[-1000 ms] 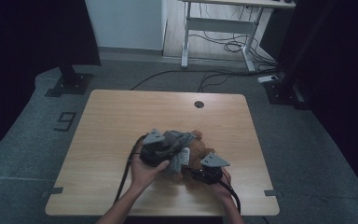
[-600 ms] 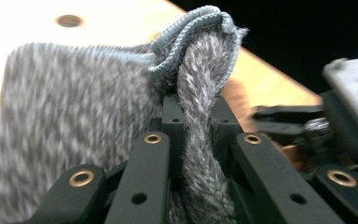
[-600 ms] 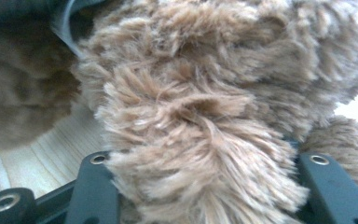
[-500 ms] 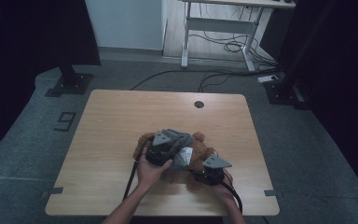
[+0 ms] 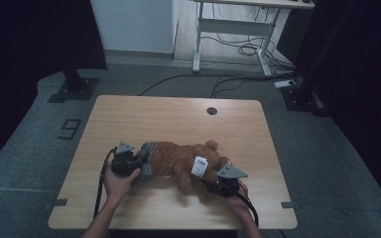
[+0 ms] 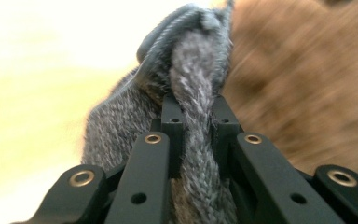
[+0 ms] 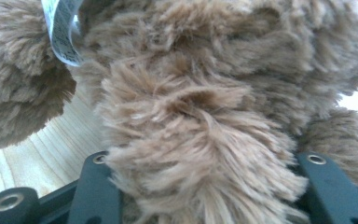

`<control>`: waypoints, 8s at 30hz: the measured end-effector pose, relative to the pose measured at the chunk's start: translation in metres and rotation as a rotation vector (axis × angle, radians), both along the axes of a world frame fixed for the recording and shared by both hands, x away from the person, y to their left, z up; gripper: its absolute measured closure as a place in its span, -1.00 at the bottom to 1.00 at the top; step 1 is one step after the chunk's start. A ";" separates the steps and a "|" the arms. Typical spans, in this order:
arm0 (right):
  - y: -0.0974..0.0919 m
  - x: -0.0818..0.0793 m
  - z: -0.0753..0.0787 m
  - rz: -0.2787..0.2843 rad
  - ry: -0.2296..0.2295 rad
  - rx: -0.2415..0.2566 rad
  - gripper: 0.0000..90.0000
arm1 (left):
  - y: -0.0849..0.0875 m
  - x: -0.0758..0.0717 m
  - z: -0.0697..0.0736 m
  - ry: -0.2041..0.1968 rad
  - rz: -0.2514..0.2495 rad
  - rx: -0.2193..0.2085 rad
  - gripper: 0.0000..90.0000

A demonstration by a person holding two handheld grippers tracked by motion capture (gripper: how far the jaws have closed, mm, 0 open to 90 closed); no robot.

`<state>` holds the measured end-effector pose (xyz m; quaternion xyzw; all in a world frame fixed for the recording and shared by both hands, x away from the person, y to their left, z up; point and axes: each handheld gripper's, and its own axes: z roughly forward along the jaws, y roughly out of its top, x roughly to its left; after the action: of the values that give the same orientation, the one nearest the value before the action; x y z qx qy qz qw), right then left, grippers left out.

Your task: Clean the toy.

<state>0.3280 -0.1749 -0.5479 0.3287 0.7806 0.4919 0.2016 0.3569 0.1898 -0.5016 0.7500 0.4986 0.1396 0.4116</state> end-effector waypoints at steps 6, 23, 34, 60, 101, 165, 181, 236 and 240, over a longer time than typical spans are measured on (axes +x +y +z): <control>-0.001 0.001 0.000 0.001 0.008 0.002 0.07 | -0.002 0.003 -0.018 0.053 -0.010 0.008 0.77; 0.000 0.005 0.001 0.000 0.005 -0.010 0.07 | -0.088 -0.014 0.094 -0.160 -0.236 -0.082 0.77; 0.000 0.005 0.001 -0.004 0.010 -0.010 0.07 | -0.199 -0.008 0.051 -0.064 -0.371 0.037 0.75; 0.001 0.005 0.000 -0.019 0.043 -0.025 0.11 | -0.036 0.015 0.057 -0.029 -0.075 -0.011 0.76; 0.007 0.024 0.000 -0.065 -0.004 -0.060 0.08 | -0.106 0.056 0.055 0.026 -0.217 0.045 0.73; 0.009 0.002 0.009 0.037 0.026 -0.028 -0.11 | -0.175 -0.007 0.031 -0.068 -0.349 -0.131 0.75; 0.008 0.003 0.008 0.044 0.018 -0.003 -0.04 | -0.054 -0.006 0.047 -0.108 -0.154 -0.058 0.77; 0.007 0.005 0.004 0.023 0.036 0.019 0.00 | -0.164 0.004 0.049 -0.122 -0.276 0.116 0.77; 0.007 0.005 0.004 0.025 0.036 0.015 0.01 | -0.140 -0.003 0.047 -0.160 -0.236 0.175 0.77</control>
<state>0.3332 -0.1682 -0.5442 0.3293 0.7845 0.4941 0.1789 0.3544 0.0503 -0.4544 0.8228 0.3588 0.1927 0.3965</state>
